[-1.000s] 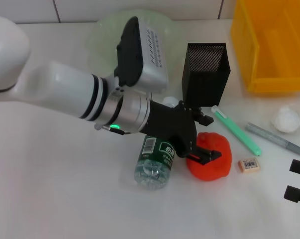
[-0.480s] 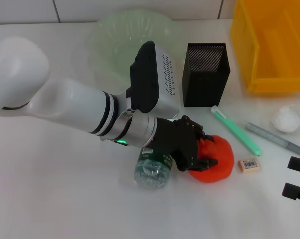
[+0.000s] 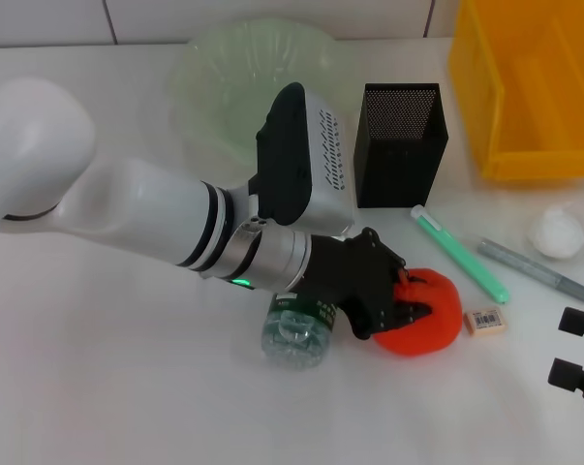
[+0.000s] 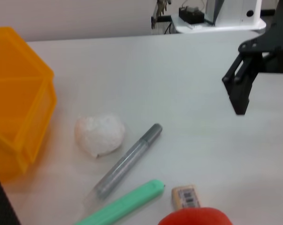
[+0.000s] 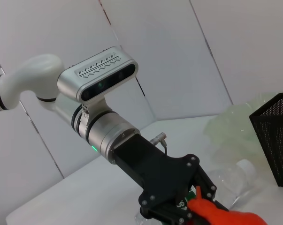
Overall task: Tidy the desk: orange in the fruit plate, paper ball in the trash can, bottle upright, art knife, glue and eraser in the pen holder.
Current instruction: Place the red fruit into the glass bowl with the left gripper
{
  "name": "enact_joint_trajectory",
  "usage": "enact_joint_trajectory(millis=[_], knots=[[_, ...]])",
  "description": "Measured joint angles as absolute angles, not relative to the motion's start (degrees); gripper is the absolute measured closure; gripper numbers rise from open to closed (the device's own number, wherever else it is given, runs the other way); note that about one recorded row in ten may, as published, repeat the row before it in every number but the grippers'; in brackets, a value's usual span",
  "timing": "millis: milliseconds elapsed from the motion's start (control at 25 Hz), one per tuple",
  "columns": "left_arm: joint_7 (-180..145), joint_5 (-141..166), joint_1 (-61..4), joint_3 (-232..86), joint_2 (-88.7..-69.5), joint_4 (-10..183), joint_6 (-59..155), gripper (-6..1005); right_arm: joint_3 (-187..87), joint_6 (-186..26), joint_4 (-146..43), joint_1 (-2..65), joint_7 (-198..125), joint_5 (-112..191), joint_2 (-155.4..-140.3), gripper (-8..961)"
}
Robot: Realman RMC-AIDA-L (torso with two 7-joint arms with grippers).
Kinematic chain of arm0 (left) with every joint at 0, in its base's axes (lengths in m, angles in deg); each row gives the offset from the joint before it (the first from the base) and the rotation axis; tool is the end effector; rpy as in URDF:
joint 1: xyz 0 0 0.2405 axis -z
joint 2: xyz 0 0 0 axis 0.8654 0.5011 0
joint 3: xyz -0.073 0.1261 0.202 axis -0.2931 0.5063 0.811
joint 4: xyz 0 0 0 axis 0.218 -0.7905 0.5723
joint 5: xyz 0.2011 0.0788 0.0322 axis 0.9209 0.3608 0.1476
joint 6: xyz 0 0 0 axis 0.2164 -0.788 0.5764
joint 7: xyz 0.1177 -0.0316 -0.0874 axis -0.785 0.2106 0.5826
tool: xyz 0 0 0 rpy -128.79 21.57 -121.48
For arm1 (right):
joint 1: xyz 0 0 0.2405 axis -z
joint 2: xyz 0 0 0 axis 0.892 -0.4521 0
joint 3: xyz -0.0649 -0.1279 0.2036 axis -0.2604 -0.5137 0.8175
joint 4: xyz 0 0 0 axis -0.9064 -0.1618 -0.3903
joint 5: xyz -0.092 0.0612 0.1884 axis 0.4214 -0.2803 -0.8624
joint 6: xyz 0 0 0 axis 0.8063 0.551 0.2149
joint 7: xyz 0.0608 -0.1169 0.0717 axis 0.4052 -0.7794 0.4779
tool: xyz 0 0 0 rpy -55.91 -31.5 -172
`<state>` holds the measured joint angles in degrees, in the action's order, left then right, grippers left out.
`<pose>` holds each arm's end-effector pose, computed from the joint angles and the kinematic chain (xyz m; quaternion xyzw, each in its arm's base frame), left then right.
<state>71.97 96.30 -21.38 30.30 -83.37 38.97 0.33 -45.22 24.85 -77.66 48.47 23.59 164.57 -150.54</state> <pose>-0.1345 0.3259 -0.1449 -0.9982 0.0222 -0.0513 0.0207 0.3541 0.1848 0.0385 -0.8855 0.2985 0.3242 0.1471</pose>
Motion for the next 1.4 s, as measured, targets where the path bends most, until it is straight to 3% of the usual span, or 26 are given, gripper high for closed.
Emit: enact_joint_trajectory(millis=[240, 520, 680, 920, 1160, 1400], knots=[[70.78, 90.08, -24.24, 25.45, -83.04, 35.89, -6.25, 794, -45.06, 24.85, -77.66, 48.81, 23.58, 164.53, -150.56, 155], [70.57, 86.45, -27.39, -2.78, -82.65, 33.34, -23.40, 832, -45.04, 24.85, -77.67, 48.81, 23.58, 164.54, -150.76, 155], [69.39, 87.07, -25.87, -18.13, -82.10, 36.66, -22.66, 854, -45.04, 24.86, -77.66, 48.62, 23.40, 164.54, -151.09, 155], [68.28, 90.06, -19.53, -22.30, -79.81, 47.75, -5.63, 897, -45.04, 24.86, -77.59, 47.72, 23.21, 164.54, -151.78, 156], [69.66, 101.81, -14.83, -21.91, -82.42, 51.63, 7.16, 713, -45.42, 24.37, -77.26, 46.74, 23.13, 164.54, -152.43, 156], [69.83, 102.37, -14.41, -21.52, -82.84, 52.90, 10.80, 457, -45.57, 23.68, -76.66, 45.87, 22.99, 164.56, -152.67, 157]])
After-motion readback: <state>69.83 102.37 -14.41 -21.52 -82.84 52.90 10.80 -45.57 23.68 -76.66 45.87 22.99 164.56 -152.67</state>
